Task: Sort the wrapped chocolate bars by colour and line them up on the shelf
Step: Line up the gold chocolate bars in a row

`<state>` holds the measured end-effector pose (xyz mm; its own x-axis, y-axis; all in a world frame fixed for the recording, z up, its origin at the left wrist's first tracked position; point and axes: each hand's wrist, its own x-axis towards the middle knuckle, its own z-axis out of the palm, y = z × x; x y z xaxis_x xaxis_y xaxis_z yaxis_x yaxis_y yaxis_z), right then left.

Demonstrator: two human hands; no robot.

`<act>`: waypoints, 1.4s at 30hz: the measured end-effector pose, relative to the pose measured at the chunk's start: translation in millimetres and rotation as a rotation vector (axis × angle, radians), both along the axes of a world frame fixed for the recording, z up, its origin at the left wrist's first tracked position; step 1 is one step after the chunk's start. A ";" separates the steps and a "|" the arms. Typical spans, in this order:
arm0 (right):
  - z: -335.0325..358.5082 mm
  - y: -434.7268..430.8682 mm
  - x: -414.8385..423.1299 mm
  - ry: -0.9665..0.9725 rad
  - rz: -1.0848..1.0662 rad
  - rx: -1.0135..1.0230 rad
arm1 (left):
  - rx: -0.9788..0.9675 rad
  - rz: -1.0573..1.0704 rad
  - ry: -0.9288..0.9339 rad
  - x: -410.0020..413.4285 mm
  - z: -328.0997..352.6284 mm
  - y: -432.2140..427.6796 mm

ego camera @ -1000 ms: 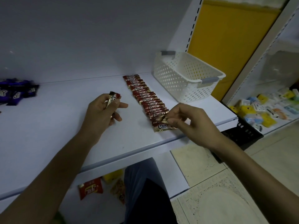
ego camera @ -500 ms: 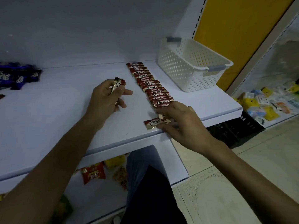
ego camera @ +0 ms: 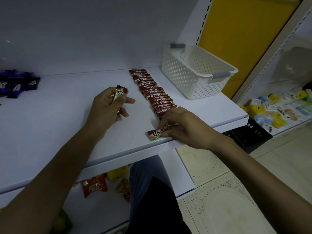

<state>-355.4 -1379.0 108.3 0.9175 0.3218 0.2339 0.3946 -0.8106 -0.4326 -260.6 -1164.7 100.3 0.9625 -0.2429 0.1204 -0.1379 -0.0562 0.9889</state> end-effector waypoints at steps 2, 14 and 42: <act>-1.3 -1.8 2.9 0.007 0.018 0.009 | -0.007 0.000 0.003 0.0 0.2 0.0; -17.1 -3.8 6.4 -0.050 0.038 0.269 | -0.007 -0.008 0.001 -0.3 1.1 -0.3; -24.5 -16.9 -25.0 -0.257 -0.294 -0.056 | 0.227 -0.022 -0.122 -10.7 3.5 -8.2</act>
